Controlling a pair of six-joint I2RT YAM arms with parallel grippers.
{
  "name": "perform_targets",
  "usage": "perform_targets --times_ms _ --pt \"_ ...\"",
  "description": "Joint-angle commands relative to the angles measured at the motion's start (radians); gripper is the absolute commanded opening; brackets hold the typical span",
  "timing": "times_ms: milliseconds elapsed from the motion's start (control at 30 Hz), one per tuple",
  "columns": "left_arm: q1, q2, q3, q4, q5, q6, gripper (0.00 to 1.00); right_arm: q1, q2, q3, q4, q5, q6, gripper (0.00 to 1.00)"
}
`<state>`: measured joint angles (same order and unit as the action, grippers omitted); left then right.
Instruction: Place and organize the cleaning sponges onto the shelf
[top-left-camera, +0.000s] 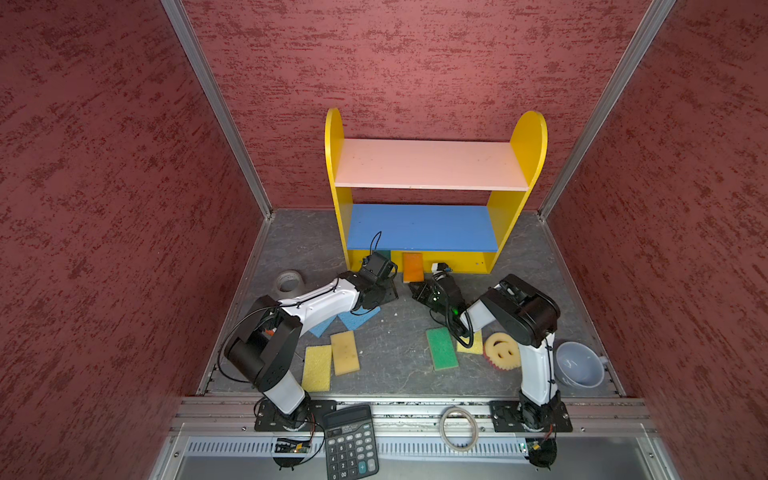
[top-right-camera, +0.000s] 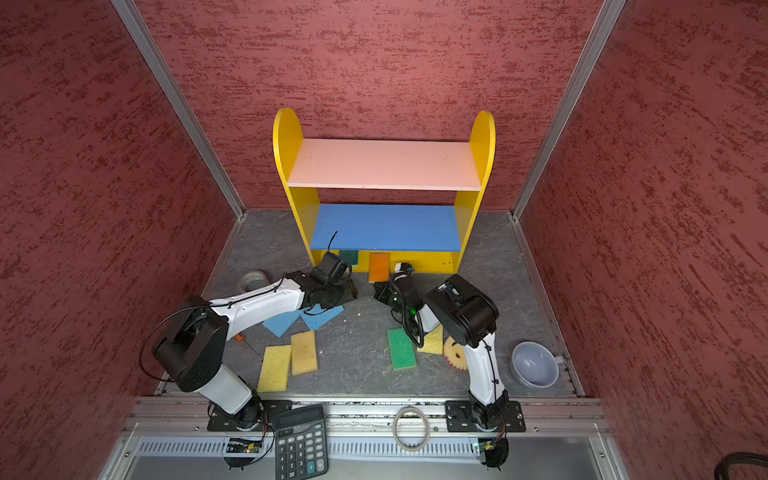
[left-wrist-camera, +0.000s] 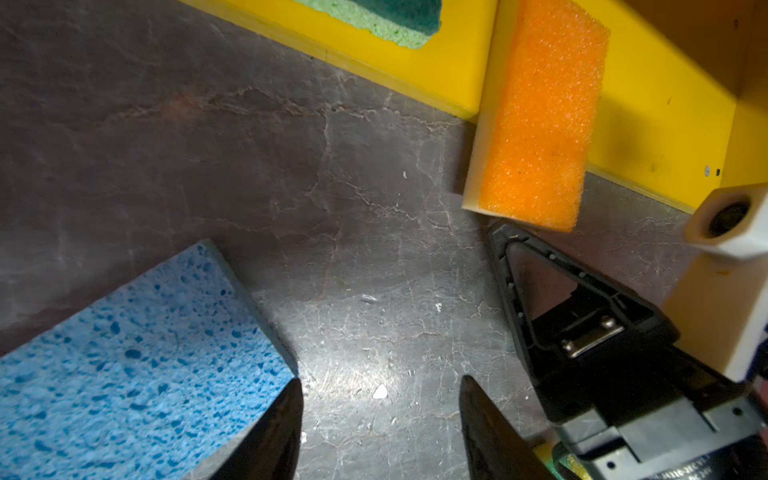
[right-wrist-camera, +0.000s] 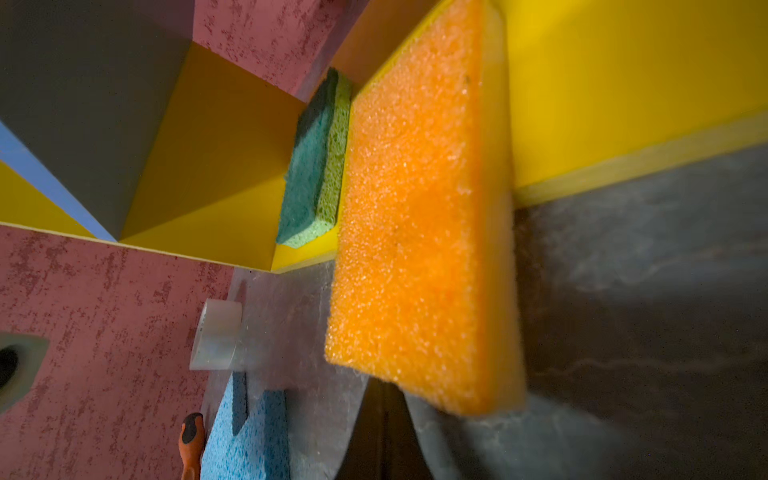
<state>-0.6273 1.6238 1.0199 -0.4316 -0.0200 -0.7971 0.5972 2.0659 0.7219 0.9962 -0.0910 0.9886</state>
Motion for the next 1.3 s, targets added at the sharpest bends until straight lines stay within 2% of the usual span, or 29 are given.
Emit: perform_targets --times_ms 0,333,500,700,800,967,1167,1267 --pt "0.006 0.016 -0.004 0.026 0.012 -0.008 0.60 -0.024 0.034 0.012 0.033 0.019 0.020 0.00" --pt "0.003 0.013 0.009 0.008 0.005 -0.008 0.60 -0.044 0.030 0.011 0.034 0.013 0.016 0.02" --pt "-0.001 0.018 0.008 0.016 0.000 -0.010 0.60 -0.041 -0.011 -0.063 0.018 0.017 0.023 0.02" --pt "0.010 0.057 0.067 -0.003 0.016 0.000 0.60 -0.038 -0.127 -0.204 0.013 0.073 0.016 0.04" --pt "0.014 0.079 0.108 -0.020 0.012 -0.002 0.60 -0.039 -0.169 -0.232 -0.004 0.071 0.006 0.14" --pt "0.014 0.113 0.149 -0.028 -0.008 -0.037 0.60 -0.038 -0.225 -0.248 -0.068 0.062 -0.016 0.17" --pt "0.018 0.165 0.211 -0.048 -0.021 -0.066 0.60 -0.039 -0.298 -0.253 -0.173 0.071 -0.067 0.28" --pt "0.021 0.179 0.231 -0.042 -0.020 -0.077 0.59 -0.039 -0.330 -0.251 -0.232 0.088 -0.093 0.30"
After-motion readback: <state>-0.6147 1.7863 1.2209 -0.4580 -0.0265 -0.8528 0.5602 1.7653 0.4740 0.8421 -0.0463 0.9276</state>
